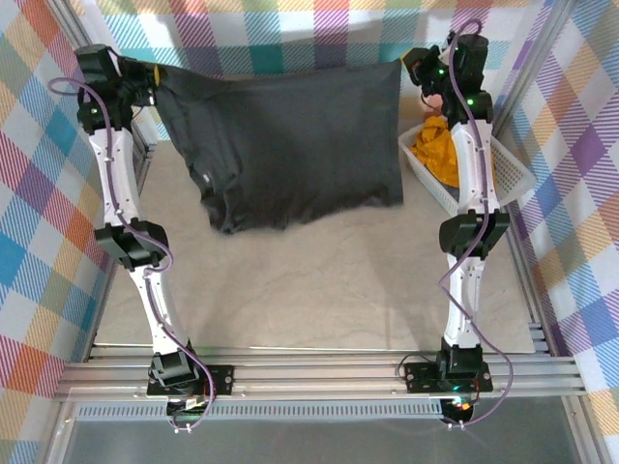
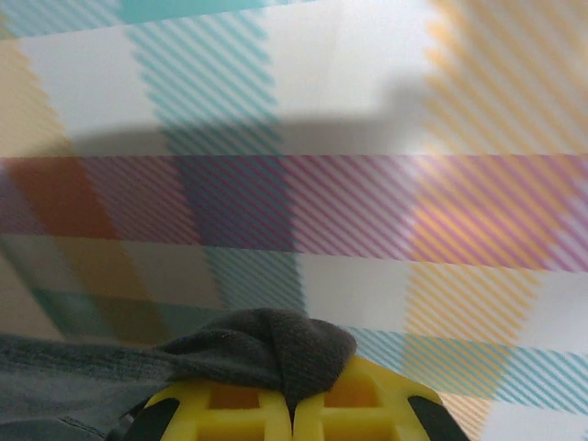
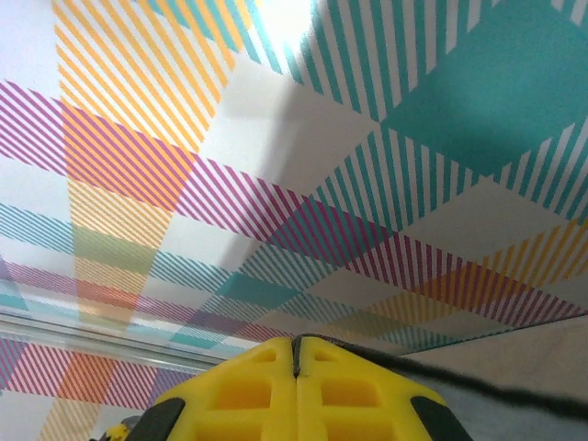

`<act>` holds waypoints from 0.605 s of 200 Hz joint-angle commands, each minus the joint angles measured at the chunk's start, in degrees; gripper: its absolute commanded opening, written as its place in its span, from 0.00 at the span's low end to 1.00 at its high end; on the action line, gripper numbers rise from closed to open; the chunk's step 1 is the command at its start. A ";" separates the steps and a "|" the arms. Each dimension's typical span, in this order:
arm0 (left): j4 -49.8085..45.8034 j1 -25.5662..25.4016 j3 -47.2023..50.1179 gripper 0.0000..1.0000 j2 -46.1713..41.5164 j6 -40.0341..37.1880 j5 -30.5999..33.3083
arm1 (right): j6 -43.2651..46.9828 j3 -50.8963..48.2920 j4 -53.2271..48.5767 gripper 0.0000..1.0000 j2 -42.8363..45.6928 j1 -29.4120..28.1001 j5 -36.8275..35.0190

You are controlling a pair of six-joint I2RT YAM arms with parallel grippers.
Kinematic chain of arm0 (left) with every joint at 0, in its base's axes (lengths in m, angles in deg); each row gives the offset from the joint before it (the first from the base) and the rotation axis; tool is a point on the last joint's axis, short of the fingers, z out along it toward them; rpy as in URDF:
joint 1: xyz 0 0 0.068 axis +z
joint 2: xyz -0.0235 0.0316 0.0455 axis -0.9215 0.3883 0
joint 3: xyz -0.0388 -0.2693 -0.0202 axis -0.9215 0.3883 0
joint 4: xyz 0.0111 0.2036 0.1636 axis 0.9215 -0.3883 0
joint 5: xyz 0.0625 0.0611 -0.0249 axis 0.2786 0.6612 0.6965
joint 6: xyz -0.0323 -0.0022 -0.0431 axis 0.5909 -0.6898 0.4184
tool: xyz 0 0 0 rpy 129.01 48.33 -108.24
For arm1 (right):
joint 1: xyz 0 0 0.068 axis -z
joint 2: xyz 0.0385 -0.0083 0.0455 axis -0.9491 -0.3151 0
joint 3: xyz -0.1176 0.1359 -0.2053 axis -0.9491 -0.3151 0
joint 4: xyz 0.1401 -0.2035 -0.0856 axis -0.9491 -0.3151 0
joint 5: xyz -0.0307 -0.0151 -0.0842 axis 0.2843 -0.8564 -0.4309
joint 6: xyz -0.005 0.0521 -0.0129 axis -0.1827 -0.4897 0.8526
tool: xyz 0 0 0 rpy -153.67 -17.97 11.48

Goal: Fold and stack the t-shirts

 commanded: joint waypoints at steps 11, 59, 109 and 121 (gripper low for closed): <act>8.94 1.99 -3.46 0.00 -18.80 -2.17 1.42 | 1.18 -7.79 10.51 0.00 15.76 3.98 -0.71; 10.10 -6.07 42.69 0.00 -49.84 -10.93 7.09 | 9.56 -37.47 10.46 0.00 35.98 6.76 -1.21; 8.97 -20.47 104.88 0.00 -78.63 0.94 16.29 | 11.74 -84.53 8.94 0.00 53.95 6.72 -7.73; 4.63 -25.41 113.31 0.00 -83.52 4.97 20.08 | 11.11 -92.56 5.93 0.00 56.38 6.69 -11.29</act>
